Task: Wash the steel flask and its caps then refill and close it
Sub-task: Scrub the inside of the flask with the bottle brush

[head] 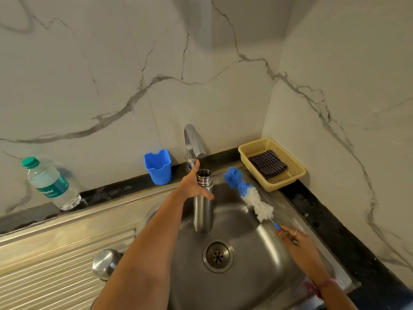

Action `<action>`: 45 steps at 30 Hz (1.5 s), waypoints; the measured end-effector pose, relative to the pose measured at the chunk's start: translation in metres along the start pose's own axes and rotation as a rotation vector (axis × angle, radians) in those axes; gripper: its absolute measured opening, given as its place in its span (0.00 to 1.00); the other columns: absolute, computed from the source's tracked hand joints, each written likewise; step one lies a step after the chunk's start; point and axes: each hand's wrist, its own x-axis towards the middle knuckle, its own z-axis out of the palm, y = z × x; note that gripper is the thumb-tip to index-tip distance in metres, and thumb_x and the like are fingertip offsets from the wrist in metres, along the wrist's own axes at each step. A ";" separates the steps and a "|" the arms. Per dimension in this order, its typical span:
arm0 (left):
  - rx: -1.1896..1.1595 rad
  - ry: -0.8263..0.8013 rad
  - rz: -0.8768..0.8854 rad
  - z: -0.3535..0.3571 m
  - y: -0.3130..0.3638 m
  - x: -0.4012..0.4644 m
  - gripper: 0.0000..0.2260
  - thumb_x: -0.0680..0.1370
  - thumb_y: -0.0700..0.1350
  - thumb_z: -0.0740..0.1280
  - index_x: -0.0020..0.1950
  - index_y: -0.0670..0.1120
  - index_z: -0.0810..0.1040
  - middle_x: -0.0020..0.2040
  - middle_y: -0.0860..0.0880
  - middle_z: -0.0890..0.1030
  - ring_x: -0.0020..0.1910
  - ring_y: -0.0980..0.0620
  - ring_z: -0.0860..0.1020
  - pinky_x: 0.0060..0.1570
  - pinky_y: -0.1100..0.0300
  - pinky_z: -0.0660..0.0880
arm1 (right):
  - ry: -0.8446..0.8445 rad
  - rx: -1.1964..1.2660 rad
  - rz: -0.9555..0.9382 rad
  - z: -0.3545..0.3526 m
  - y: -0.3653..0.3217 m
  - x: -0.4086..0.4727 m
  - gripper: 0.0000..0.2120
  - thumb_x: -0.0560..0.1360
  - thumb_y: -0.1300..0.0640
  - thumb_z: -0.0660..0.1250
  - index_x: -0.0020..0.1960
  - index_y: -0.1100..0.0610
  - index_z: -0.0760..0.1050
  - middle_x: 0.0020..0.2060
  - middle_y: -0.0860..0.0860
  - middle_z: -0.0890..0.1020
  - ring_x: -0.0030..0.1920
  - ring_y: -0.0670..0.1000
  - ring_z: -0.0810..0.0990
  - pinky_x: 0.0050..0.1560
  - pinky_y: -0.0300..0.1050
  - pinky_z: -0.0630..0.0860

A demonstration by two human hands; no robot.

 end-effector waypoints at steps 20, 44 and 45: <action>-0.036 -0.072 -0.035 0.001 -0.001 0.005 0.68 0.61 0.37 0.83 0.78 0.54 0.31 0.78 0.44 0.63 0.76 0.40 0.62 0.73 0.39 0.62 | -0.032 -0.009 0.061 0.009 0.006 -0.002 0.09 0.79 0.51 0.63 0.55 0.51 0.78 0.37 0.51 0.80 0.36 0.48 0.77 0.35 0.34 0.69; -0.012 -0.016 -0.041 -0.001 -0.006 -0.005 0.66 0.59 0.38 0.84 0.81 0.52 0.39 0.73 0.45 0.71 0.72 0.42 0.69 0.72 0.42 0.66 | -0.018 -0.019 0.068 0.014 0.004 -0.008 0.06 0.79 0.53 0.64 0.54 0.47 0.77 0.36 0.45 0.78 0.38 0.44 0.76 0.36 0.31 0.66; -0.010 -0.013 -0.041 -0.001 -0.007 -0.005 0.66 0.60 0.38 0.83 0.81 0.52 0.38 0.73 0.45 0.71 0.72 0.42 0.69 0.72 0.42 0.65 | -0.010 -0.012 0.062 0.016 0.002 -0.009 0.05 0.78 0.54 0.64 0.52 0.45 0.77 0.36 0.45 0.78 0.38 0.44 0.76 0.36 0.32 0.67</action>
